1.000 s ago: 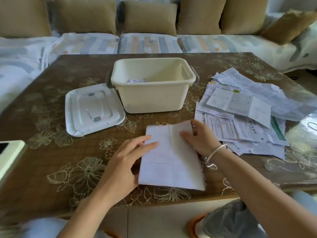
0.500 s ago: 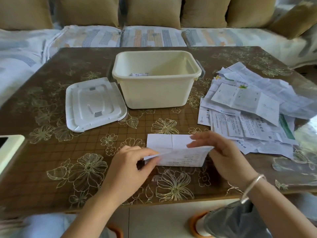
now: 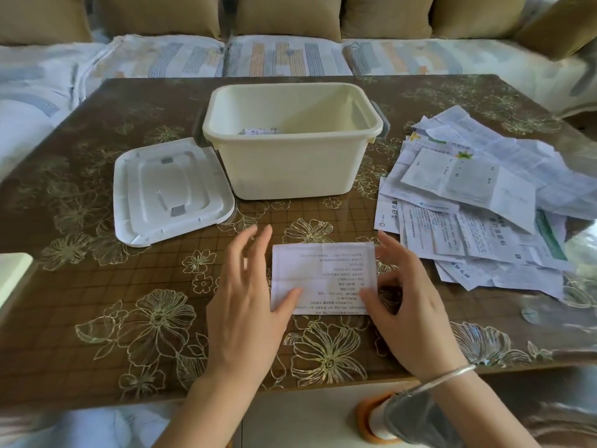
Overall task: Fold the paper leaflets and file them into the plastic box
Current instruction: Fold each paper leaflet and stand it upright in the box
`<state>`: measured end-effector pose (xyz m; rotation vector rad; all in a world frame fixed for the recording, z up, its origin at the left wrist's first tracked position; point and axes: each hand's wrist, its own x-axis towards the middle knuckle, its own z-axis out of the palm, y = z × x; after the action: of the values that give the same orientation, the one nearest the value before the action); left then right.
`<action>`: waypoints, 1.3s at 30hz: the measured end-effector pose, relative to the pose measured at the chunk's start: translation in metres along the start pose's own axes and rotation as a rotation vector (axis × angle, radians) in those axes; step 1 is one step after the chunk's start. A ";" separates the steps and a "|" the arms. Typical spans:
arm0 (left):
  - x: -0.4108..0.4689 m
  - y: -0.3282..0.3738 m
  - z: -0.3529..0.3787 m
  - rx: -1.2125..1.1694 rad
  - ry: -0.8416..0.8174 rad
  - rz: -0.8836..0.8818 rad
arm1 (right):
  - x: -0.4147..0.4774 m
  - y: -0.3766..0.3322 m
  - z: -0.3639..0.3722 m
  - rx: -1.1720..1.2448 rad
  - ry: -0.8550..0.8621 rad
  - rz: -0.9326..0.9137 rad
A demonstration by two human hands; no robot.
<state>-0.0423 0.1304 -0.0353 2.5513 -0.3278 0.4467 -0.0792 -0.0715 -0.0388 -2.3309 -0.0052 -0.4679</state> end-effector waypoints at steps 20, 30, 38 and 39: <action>0.021 -0.013 0.005 -0.067 -0.231 0.309 | 0.018 0.002 -0.008 -0.328 -0.279 -0.469; 0.008 -0.014 -0.003 -0.220 -0.104 0.309 | 0.016 -0.011 -0.007 -0.261 -0.024 -0.479; 0.005 -0.007 -0.001 -0.207 -0.101 0.085 | 0.014 -0.007 0.007 -0.137 0.004 -0.142; 0.005 -0.005 0.000 -0.183 -0.101 0.079 | 0.014 -0.006 0.008 -0.138 -0.003 -0.116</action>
<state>-0.0363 0.1339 -0.0354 2.3933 -0.4854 0.3027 -0.0637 -0.0637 -0.0358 -2.4760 -0.1130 -0.5377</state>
